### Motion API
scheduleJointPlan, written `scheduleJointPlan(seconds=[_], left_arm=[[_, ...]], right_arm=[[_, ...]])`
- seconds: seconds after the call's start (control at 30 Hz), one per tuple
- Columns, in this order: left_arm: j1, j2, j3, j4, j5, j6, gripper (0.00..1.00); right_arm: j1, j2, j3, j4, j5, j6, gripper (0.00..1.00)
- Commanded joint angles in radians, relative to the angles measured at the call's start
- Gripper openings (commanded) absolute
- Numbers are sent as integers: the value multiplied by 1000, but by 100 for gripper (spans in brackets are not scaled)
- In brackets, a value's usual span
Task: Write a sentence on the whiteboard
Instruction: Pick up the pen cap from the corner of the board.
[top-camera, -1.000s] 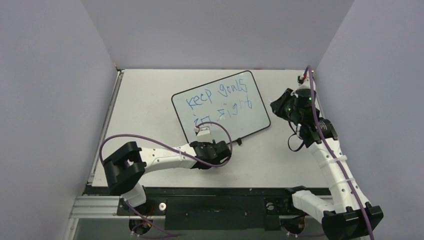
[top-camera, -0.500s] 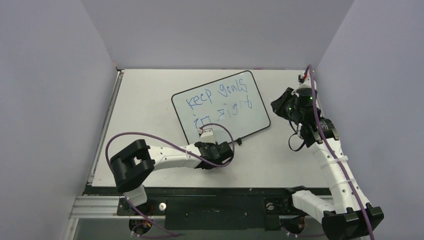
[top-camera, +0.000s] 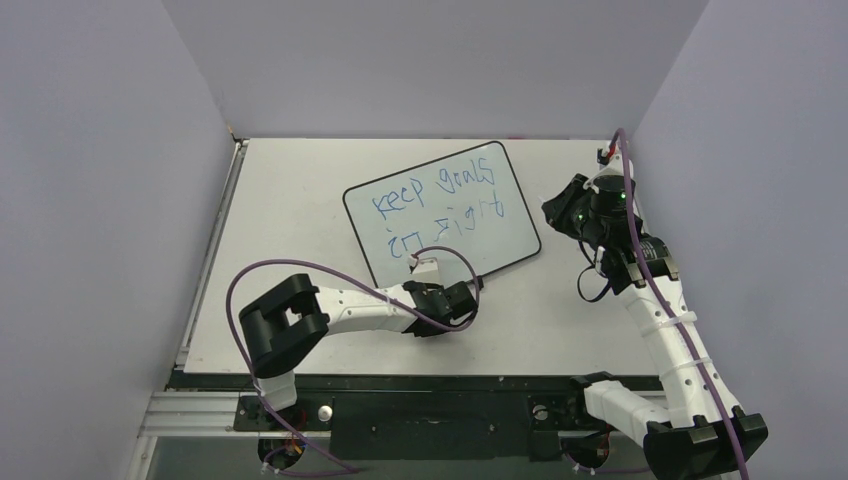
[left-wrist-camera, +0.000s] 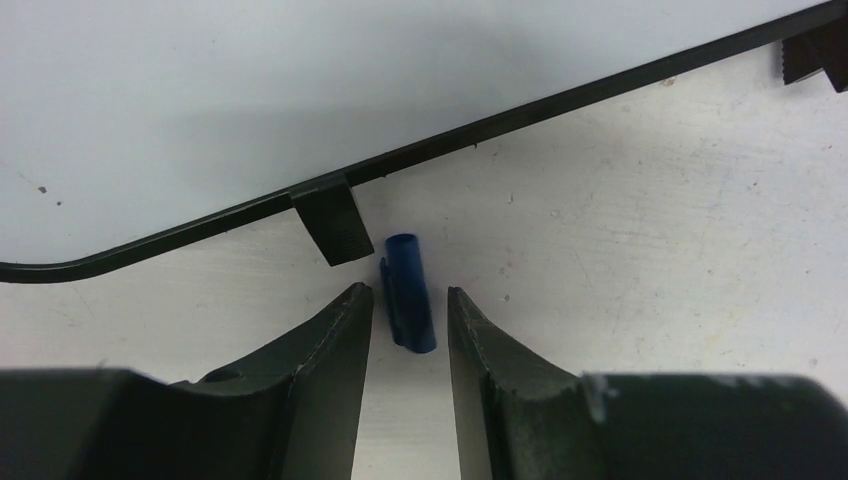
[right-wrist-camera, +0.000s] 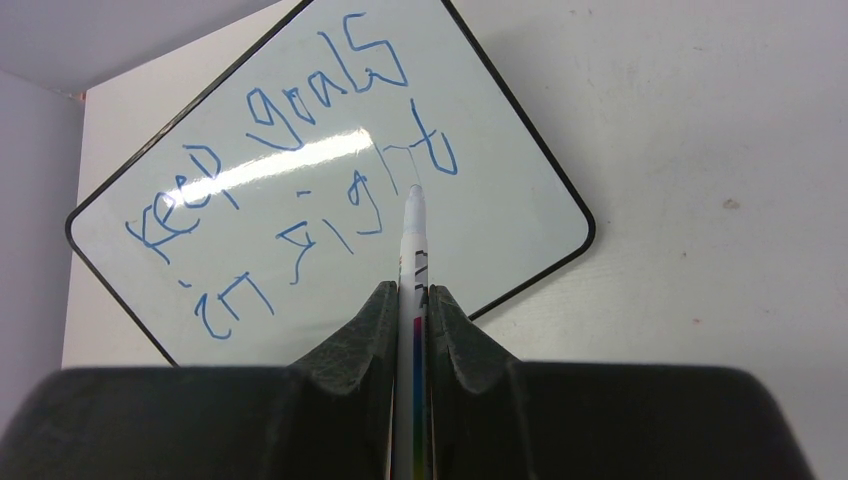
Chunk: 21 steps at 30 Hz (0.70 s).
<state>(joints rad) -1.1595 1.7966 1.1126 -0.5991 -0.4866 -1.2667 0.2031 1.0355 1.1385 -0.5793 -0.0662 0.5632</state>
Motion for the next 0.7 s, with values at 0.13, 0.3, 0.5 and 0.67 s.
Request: scheduleJointPlan(seconds=[0.13, 0.3, 0.5, 0.67], left_arm=[[-9, 11, 25, -20, 16, -4, 23], [-8, 9, 15, -14, 23, -3, 10], [-11, -11, 2, -2, 24, 13, 0], [-23, -36, -3, 38, 15, 79, 0]], right_arm=[[-14, -17, 30, 18, 14, -11, 0], [-17, -19, 26, 18, 11, -12, 0], [-19, -23, 26, 19, 8, -9, 0], [-19, -32, 27, 19, -5, -7, 0]])
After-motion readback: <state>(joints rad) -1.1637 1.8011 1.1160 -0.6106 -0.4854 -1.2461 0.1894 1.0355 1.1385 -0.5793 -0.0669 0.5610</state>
